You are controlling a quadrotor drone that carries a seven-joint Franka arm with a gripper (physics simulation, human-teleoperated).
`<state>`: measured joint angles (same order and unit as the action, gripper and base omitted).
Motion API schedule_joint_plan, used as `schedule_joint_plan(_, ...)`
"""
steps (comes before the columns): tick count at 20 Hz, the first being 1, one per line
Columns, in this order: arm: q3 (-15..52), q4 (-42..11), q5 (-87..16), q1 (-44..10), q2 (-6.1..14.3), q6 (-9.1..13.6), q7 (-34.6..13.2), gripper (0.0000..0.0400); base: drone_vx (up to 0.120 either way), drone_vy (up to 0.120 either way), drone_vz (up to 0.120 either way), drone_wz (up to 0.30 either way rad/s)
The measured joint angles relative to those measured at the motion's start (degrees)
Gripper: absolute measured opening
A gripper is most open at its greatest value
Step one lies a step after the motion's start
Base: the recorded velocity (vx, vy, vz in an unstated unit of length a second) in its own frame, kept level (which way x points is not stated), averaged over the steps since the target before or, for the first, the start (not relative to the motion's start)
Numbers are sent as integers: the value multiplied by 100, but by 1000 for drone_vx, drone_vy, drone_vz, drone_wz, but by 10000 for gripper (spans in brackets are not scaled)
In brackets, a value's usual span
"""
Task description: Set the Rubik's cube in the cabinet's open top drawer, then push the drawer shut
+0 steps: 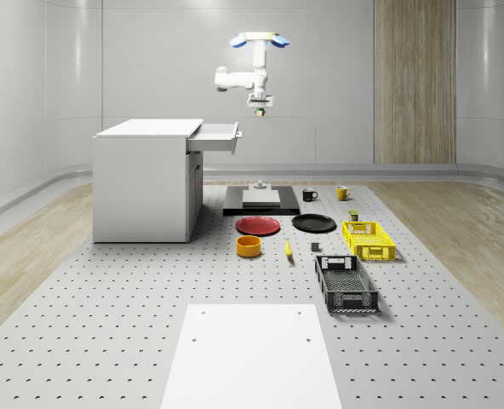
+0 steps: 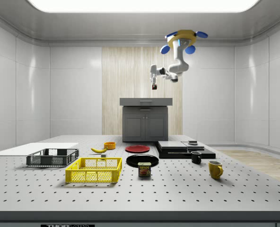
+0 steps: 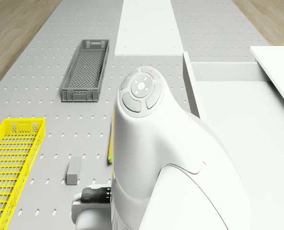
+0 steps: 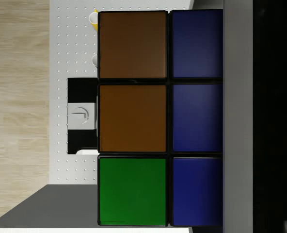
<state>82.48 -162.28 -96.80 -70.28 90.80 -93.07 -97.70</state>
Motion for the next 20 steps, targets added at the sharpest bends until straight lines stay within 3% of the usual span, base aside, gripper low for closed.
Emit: schedule_joint_plan(20, 4, 1, 17, -6, 43, -40, -4, 325, 0, -120, 0, 0)
